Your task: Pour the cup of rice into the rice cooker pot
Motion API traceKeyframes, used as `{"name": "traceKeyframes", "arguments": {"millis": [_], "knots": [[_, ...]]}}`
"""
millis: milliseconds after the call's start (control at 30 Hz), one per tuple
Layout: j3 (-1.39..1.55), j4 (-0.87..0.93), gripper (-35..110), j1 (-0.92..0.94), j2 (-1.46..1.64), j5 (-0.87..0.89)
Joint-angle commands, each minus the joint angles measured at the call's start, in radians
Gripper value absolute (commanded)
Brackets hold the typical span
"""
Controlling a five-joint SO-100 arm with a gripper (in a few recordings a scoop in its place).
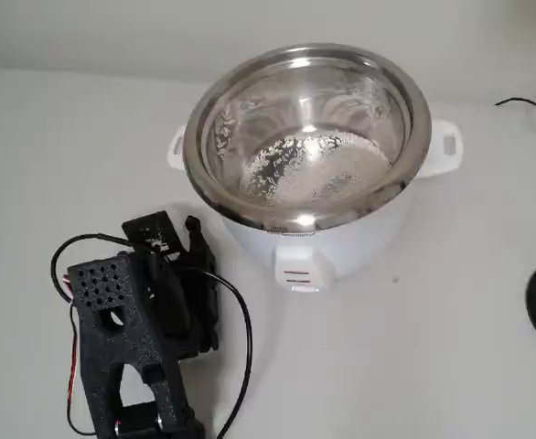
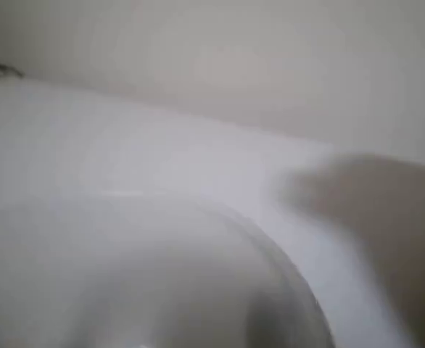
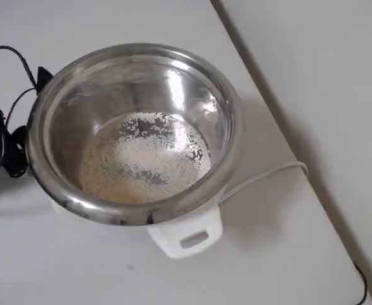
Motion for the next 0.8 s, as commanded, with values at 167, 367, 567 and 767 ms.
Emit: {"name": "traceKeyframes", "arguments": {"millis": [167, 367, 567, 767], "knots": [[0.187, -0.032, 56, 0.046, 0.193, 0.015], [0.345, -0.118, 55, 0.061, 0.259, 0.046], [0.511, -0.107, 55, 0.107, 0.393, 0.130], [0.632, -0.104, 54, 0.104, 0.534, 0.187]]}}
